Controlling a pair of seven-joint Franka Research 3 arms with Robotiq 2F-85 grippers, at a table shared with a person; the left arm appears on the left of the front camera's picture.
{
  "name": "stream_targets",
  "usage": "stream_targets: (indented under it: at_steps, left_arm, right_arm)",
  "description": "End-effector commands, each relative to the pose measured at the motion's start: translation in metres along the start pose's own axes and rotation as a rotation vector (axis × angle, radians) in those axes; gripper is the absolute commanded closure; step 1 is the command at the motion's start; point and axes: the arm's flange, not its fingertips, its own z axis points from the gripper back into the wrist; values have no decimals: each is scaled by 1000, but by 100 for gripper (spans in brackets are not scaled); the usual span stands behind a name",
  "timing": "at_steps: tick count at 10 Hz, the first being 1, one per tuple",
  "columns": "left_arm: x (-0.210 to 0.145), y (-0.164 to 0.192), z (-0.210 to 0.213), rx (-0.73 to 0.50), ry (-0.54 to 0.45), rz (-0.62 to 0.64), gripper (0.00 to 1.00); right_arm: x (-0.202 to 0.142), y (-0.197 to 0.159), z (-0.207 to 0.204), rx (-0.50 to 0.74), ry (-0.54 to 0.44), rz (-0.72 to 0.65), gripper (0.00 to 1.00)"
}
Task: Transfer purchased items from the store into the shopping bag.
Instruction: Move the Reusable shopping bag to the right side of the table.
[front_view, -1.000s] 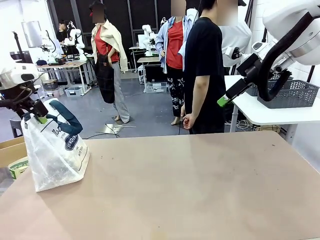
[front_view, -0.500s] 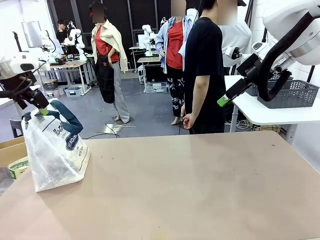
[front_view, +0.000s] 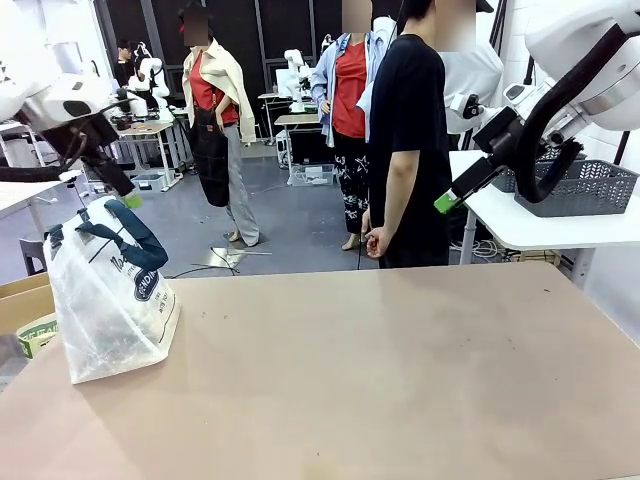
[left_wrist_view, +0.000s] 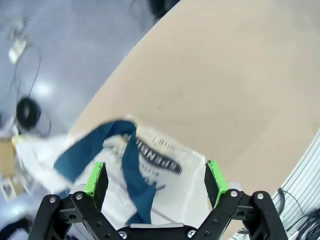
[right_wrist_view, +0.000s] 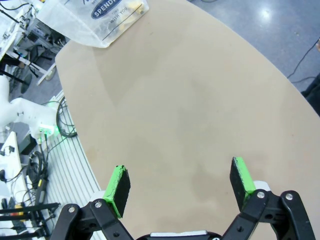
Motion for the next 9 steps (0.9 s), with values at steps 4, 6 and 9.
stream_targets:
  at_steps: [4,6,9]
  left_arm:
    - [19,2,-5,-338,-260,-200,0]
    - [23,-10,-5,-362,-353,-287,0]
    - [23,-21,-16,-415,-361,-342,0]
  right_arm:
    - [1,1,1,6,1,1,0]
    - [1,1,1,6,1,1,0]
    - [1,1,1,6,1,1,0]
